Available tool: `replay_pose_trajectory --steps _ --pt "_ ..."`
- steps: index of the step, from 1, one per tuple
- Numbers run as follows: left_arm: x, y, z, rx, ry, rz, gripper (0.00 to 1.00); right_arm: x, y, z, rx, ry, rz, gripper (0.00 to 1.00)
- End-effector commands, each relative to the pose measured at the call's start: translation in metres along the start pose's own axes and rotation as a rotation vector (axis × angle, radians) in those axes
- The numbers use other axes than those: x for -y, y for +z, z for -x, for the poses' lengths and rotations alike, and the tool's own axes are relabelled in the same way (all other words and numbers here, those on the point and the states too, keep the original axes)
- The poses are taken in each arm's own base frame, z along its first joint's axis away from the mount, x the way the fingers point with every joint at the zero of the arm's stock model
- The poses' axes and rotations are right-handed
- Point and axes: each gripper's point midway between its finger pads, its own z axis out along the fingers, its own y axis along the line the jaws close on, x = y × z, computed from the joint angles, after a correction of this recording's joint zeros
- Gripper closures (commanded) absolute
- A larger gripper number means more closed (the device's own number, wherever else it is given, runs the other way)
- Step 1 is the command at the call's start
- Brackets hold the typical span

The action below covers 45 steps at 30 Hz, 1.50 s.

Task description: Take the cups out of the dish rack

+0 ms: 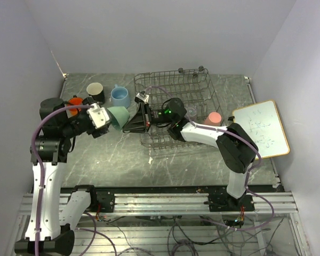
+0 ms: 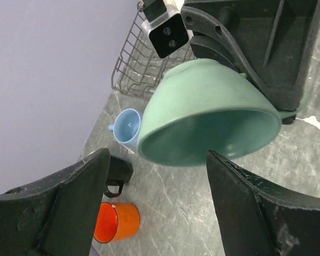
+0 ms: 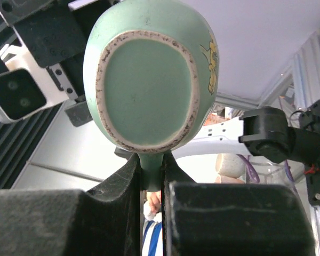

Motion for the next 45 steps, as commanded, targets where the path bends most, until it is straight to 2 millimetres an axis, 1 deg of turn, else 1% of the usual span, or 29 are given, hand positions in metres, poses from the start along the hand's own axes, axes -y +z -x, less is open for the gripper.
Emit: replay_pose_trajectory --steps 1,5,7,9,11,13,15,18,22,24,25,26,27,28,30,31,33,34,35,36,38,40,41,43,45 --pt "0.003 0.004 0.018 0.056 -0.004 -0.082 0.17 -0.033 0.002 -0.016 -0.054 -0.06 0.147 1.0" --pt "-0.005 0.005 0.029 0.087 -0.028 -0.077 0.22 -0.035 0.001 -0.023 -0.081 -0.029 0.185 1.0" --pt "-0.005 0.003 0.037 0.11 -0.042 -0.091 0.25 -0.035 0.0 -0.026 -0.091 -0.012 0.207 1.0" --pt "0.001 0.002 0.043 0.119 -0.064 -0.136 0.28 -0.038 0.0 -0.028 -0.1 -0.009 0.227 1.0" --pt "0.012 0.0 0.043 0.111 -0.1 -0.2 0.3 -0.042 0.002 -0.029 -0.111 -0.014 0.239 1.0" --pt "0.017 -0.001 0.044 0.111 -0.107 -0.235 0.33 -0.045 0.006 -0.03 -0.125 -0.015 0.25 1.0" --pt "0.02 -0.002 0.044 0.11 -0.117 -0.246 0.39 -0.047 0.007 -0.031 -0.134 0.002 0.268 1.0" --pt "0.028 -0.003 0.039 0.089 -0.143 -0.282 0.53 -0.053 0.008 -0.031 -0.139 0.01 0.303 1.0" --pt "0.044 -0.005 0.025 0.041 -0.166 -0.351 0.59 -0.059 0.012 -0.029 -0.14 -0.003 0.308 1.0" --pt "0.041 -0.003 0.019 0.021 -0.174 -0.32 0.67 -0.06 0.014 -0.028 -0.141 -0.007 0.303 1.0" --pt "0.037 -0.002 0.017 0.013 -0.178 -0.287 0.73 -0.06 0.015 -0.027 -0.141 -0.004 0.297 0.99" --pt "0.026 0.001 0.017 0.016 -0.164 -0.227 0.84 -0.058 0.015 -0.027 -0.14 0.001 0.289 0.89" --pt "0.018 0.005 0.011 0.004 -0.17 -0.173 0.91 -0.055 0.014 -0.025 -0.133 0.007 0.276 0.76" --pt "0.009 0.006 0.005 -0.017 -0.194 -0.108 0.93 -0.051 0.013 -0.023 -0.123 0.011 0.26 0.64" --pt "-0.009 0.007 -0.008 -0.076 -0.23 0.002 0.93 -0.038 0.01 -0.017 -0.091 0.01 0.203 0.41" --pt "-0.015 0.007 -0.018 -0.124 -0.258 0.035 0.93 -0.03 0.007 -0.012 -0.067 0.005 0.168 0.33" --pt "-0.024 0.008 -0.037 -0.229 -0.323 0.067 0.93 -0.011 -0.002 0.003 -0.006 -0.002 0.065 0.2" --pt "-0.027 0.009 -0.049 -0.293 -0.359 0.077 0.93 -0.001 -0.009 0.011 0.031 -0.014 0.003 0.11" --pt "-0.032 0.01 -0.066 -0.37 -0.402 0.099 0.93 0.008 -0.019 0.022 0.076 -0.027 -0.075 0.01" --pt "-0.036 0.009 -0.076 -0.42 -0.418 0.126 0.93 0.02 -0.026 0.032 0.117 -0.057 -0.163 0.0" --pt "-0.041 0.01 -0.099 -0.516 -0.464 0.16 0.93 0.051 -0.049 0.051 0.204 -0.114 -0.404 0.0" --pt "-0.039 0.015 -0.124 -0.605 -0.499 0.162 0.93 0.066 -0.076 0.068 0.289 -0.181 -0.615 0.0" --pt "-0.037 0.018 -0.135 -0.641 -0.517 0.161 0.93 0.074 -0.095 0.074 0.335 -0.19 -0.732 0.0" --pt "-0.035 0.025 -0.156 -0.701 -0.547 0.157 0.93 0.073 -0.129 0.092 0.441 -0.24 -0.874 0.0" --pt "-0.036 0.032 -0.176 -0.76 -0.569 0.163 0.93 0.065 -0.161 0.103 0.52 -0.259 -0.935 0.0"
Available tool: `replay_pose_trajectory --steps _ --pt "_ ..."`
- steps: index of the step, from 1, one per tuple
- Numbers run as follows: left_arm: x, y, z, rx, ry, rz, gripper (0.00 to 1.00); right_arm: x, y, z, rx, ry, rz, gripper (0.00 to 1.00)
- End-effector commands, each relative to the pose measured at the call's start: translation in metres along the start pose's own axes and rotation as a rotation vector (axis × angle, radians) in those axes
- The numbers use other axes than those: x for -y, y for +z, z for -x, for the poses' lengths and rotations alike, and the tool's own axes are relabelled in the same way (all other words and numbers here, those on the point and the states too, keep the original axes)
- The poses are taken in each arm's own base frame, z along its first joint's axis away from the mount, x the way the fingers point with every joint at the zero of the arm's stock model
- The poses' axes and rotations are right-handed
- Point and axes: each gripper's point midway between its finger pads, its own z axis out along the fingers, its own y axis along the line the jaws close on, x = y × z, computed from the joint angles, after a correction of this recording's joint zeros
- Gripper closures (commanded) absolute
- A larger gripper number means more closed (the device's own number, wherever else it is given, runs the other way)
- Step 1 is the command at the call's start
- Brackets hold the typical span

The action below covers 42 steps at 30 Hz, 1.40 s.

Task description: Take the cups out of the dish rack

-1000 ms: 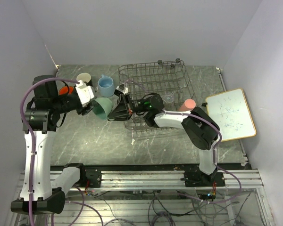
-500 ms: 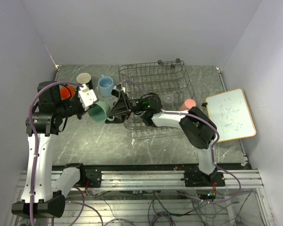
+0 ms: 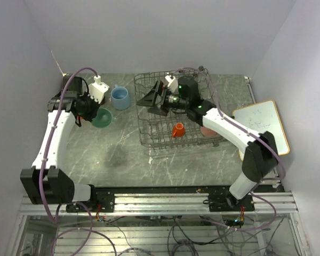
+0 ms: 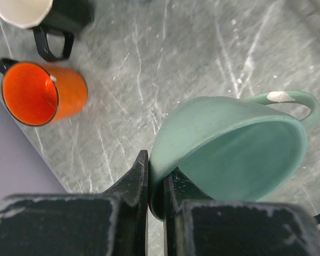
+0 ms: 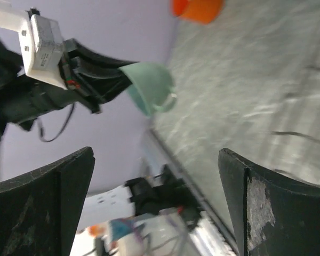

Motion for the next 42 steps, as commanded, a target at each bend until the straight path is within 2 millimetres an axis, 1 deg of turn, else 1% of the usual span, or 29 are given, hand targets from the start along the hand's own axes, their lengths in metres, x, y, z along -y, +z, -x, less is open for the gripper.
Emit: replay_pose_trajectory --steps 1,2,3,5,7,9,10,13,17,18,20,24,28,30,35,38,42 --pt "-0.028 0.021 -0.012 -0.102 -0.075 0.115 0.93 0.081 -0.06 0.03 0.121 -0.137 -0.426 0.0" --pt "-0.033 0.031 -0.016 -0.13 -0.083 0.117 0.93 0.083 -0.075 0.043 0.167 -0.144 -0.446 0.0" --pt "-0.037 0.039 -0.02 -0.155 -0.089 0.124 0.93 0.086 -0.086 0.051 0.199 -0.156 -0.472 0.0" --pt "-0.045 0.055 -0.026 -0.199 -0.098 0.133 0.93 0.09 -0.111 0.071 0.291 -0.231 -0.584 0.0" --pt "-0.051 0.074 -0.034 -0.246 -0.102 0.137 0.93 0.096 -0.133 0.082 0.349 -0.3 -0.7 0.0" --pt "-0.057 0.087 -0.039 -0.274 -0.101 0.149 0.93 0.107 -0.156 0.089 0.377 -0.346 -0.829 0.0" --pt "-0.06 0.094 -0.041 -0.285 -0.1 0.148 0.93 0.112 -0.165 0.09 0.381 -0.361 -0.877 0.0" --pt "-0.063 0.112 -0.048 -0.321 -0.107 0.136 0.93 0.127 -0.184 0.085 0.366 -0.381 -0.988 0.0" --pt "-0.07 0.131 -0.048 -0.337 -0.129 0.132 0.93 0.141 -0.199 0.073 0.343 -0.379 -1.065 0.0" --pt "-0.071 0.135 -0.048 -0.34 -0.131 0.131 0.93 0.146 -0.207 0.075 0.35 -0.366 -1.084 0.0" --pt "-0.072 0.141 -0.048 -0.341 -0.134 0.127 0.93 0.15 -0.215 0.073 0.346 -0.359 -1.098 0.0" --pt "-0.073 0.15 -0.051 -0.342 -0.135 0.117 0.93 0.155 -0.226 0.068 0.338 -0.34 -1.115 0.0" --pt "-0.069 0.16 -0.053 -0.317 -0.14 0.104 0.93 0.163 -0.239 0.064 0.34 -0.325 -1.168 0.0" --pt "-0.066 0.166 -0.057 -0.32 -0.156 0.087 0.93 0.167 -0.245 0.061 0.339 -0.317 -1.189 0.0" --pt "-0.072 0.174 -0.064 -0.311 -0.211 0.072 0.93 0.175 -0.257 0.056 0.345 -0.301 -1.231 0.0" --pt "-0.075 0.174 -0.065 -0.294 -0.223 0.068 0.93 0.182 -0.265 0.053 0.348 -0.288 -1.265 0.0" --pt "-0.074 0.171 -0.064 -0.279 -0.212 0.071 0.8 0.189 -0.27 0.051 0.356 -0.264 -1.278 0.0"
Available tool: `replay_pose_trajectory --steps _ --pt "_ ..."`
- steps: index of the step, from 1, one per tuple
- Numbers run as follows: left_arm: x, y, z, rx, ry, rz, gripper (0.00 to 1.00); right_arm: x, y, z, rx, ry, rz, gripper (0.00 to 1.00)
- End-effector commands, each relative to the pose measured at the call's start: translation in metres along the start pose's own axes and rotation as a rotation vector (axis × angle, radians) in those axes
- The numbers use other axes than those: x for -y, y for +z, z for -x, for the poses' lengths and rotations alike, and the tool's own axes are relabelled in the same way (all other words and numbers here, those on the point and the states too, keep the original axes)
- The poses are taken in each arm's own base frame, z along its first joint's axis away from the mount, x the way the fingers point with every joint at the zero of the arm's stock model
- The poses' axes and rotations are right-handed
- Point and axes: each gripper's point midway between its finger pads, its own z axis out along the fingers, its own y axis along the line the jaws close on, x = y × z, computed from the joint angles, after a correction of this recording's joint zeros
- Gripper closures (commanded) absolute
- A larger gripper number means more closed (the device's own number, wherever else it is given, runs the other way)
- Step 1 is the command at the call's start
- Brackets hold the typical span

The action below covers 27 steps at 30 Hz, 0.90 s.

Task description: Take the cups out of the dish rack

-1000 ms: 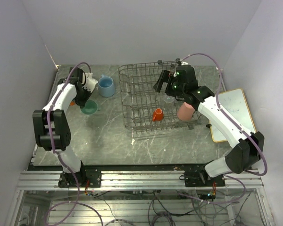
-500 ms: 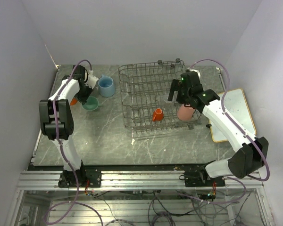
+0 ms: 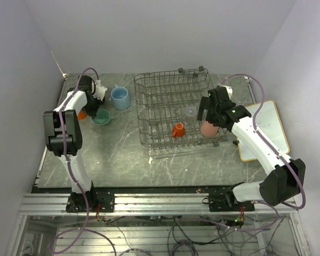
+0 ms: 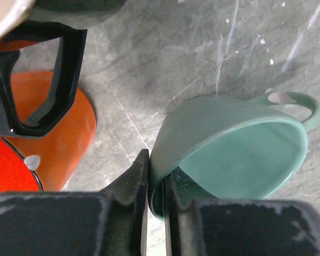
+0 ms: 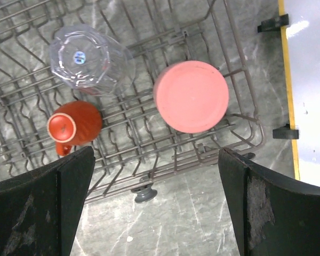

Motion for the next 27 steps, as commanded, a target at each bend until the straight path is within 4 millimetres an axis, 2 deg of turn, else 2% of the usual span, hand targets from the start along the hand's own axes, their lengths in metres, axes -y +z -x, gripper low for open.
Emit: replay_pose_trajectory --steps 1,4,7,11,13,17,21,27 --pt "-0.002 -0.006 0.013 0.08 -0.009 -0.002 0.76 0.014 -0.001 0.0 0.017 0.027 -0.038 0.0" --pt "-0.002 -0.013 0.015 0.106 -0.005 0.005 0.62 0.015 0.0 0.0 0.018 0.029 -0.047 0.0" --pt "-0.002 -0.026 0.021 0.141 0.005 0.01 0.43 0.021 0.002 -0.001 0.016 0.025 -0.077 0.0" --pt "-0.007 -0.055 0.035 0.193 0.004 0.032 0.27 0.029 0.007 -0.003 0.02 0.028 -0.116 0.0" --pt "-0.007 -0.073 0.043 0.226 0.008 0.03 0.13 0.032 0.01 -0.003 0.022 0.033 -0.132 0.0" --pt "-0.003 -0.108 0.054 0.279 0.016 0.006 0.08 0.035 0.016 -0.001 0.03 0.04 -0.167 0.0" --pt "0.015 -0.145 0.061 0.351 0.034 -0.062 0.08 0.037 0.028 0.003 0.046 0.032 -0.212 0.0" --pt "0.052 -0.188 0.048 0.388 0.052 -0.206 0.06 0.041 0.046 0.004 0.037 0.008 -0.288 0.0"
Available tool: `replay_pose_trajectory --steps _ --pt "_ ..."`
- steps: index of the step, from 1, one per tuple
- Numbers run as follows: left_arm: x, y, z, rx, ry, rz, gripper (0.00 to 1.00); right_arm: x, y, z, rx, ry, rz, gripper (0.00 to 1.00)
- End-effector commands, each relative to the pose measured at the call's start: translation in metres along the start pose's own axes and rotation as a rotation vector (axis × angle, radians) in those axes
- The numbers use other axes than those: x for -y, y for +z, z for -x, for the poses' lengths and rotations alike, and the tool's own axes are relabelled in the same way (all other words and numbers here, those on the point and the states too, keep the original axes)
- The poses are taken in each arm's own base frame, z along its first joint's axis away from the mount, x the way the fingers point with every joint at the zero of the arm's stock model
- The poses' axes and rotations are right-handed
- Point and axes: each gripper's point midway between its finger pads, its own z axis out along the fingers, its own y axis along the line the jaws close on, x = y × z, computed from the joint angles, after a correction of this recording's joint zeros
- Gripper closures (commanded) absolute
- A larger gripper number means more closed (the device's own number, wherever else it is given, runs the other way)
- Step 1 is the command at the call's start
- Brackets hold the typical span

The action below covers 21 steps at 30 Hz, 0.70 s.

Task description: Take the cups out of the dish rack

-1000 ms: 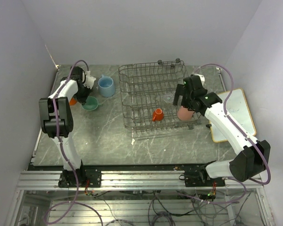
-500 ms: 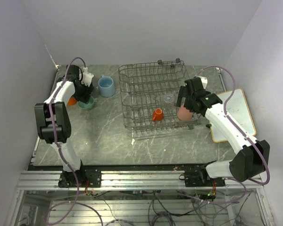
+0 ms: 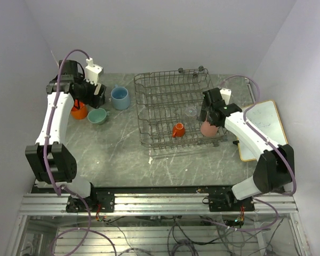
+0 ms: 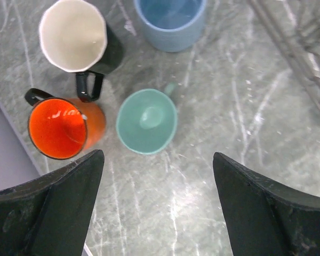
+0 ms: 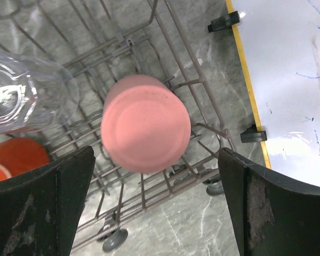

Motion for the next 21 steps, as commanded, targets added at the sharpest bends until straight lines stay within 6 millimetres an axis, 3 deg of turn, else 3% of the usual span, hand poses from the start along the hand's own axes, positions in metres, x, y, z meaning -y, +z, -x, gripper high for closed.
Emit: replay_pose_trajectory --steps 1,7,10,18,21 --pt "0.04 -0.035 0.001 0.028 -0.012 -0.162 0.06 0.005 0.011 0.015 0.045 0.013 -0.075 0.0" --pt "0.054 -0.058 0.002 0.067 0.025 -0.189 0.05 -0.004 0.023 0.01 0.029 0.002 -0.066 0.01" --pt "0.058 -0.063 0.002 0.064 0.035 -0.209 0.05 -0.009 0.03 0.004 0.008 -0.002 -0.057 0.07" --pt "0.061 -0.066 -0.004 0.06 0.036 -0.206 0.06 -0.012 0.037 -0.003 -0.006 -0.017 -0.048 0.15" --pt "0.06 -0.068 -0.006 0.057 0.047 -0.193 0.06 -0.014 0.037 -0.004 -0.012 -0.012 -0.036 0.23"
